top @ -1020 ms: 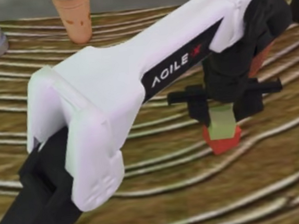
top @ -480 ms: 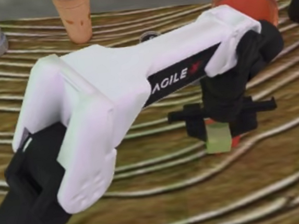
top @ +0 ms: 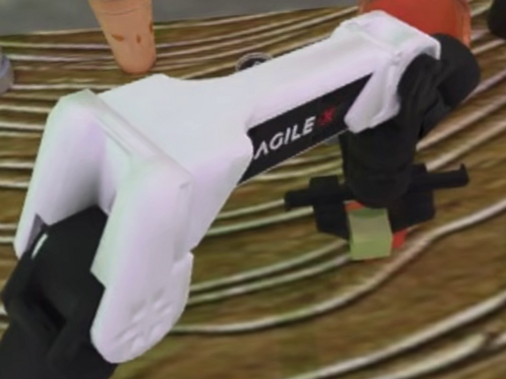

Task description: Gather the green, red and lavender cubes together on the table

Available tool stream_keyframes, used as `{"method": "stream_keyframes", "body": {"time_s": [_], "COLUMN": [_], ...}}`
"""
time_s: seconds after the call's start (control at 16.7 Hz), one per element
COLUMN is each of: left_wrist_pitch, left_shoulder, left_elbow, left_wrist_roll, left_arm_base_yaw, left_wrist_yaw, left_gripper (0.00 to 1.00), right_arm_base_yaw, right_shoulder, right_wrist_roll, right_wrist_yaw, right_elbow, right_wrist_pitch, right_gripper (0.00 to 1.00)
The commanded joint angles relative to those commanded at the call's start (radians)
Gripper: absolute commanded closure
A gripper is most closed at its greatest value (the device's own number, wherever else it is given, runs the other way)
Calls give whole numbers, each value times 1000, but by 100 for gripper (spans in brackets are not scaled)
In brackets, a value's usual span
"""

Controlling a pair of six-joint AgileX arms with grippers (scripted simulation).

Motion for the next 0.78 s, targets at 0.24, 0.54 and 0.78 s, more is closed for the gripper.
{"method": "stream_keyframes", "body": {"time_s": [0.24, 0.54, 0.78], "left_wrist_pitch": [0, 0, 0], "left_shoulder": [0, 0, 0], "left_elbow": [0, 0, 0], "left_wrist_roll": [0, 0, 0], "left_arm_base_yaw": [0, 0, 0], "left_wrist_yaw": [0, 0, 0], "left_gripper": [55, 17, 0], "right_arm_base_yaw": [0, 0, 0], "right_shoulder": [0, 0, 0], "right_wrist_roll": [0, 0, 0], "right_wrist_yaw": [0, 0, 0], "right_elbow": [0, 0, 0], "right_wrist_pitch": [0, 0, 0], "right_gripper": [0, 0, 0]}}
